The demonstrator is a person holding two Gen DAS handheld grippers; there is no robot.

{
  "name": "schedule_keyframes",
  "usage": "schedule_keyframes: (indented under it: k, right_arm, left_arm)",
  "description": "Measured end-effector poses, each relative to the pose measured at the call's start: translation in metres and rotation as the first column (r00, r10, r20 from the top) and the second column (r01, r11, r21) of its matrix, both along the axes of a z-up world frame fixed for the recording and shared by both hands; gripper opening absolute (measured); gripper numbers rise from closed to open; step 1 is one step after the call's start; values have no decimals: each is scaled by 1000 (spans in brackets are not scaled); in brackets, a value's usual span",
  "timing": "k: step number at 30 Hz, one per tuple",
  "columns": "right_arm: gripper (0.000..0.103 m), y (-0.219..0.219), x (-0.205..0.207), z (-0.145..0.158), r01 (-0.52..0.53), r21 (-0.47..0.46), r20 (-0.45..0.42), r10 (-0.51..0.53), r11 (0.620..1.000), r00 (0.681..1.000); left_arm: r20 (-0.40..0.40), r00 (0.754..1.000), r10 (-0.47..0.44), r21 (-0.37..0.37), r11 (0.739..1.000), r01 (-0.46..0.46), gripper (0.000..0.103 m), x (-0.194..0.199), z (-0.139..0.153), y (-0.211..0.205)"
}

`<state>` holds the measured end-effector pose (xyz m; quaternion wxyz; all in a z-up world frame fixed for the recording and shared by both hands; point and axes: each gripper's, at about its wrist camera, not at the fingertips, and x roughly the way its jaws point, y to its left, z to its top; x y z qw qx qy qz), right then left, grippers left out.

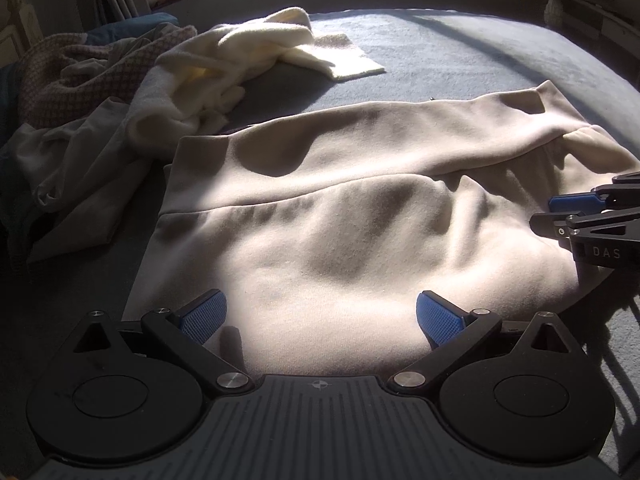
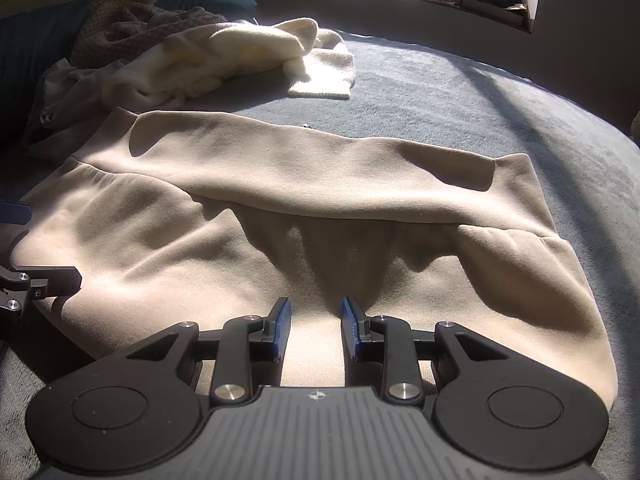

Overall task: Fold clothes
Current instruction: 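Smooth the folded beige hoodie flat with both open grippers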

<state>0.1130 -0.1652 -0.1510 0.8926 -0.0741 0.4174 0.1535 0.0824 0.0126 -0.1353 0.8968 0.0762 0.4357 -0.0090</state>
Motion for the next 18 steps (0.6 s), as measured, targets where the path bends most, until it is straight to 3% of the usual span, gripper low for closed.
schedule_keyframes:
  k: [18]
  right_arm:
    - [30, 0, 0, 0, -1, -9, 5, 1, 1000, 1000]
  left_arm:
    - [-10, 1000, 4, -10, 1000, -4, 103, 1, -2, 2]
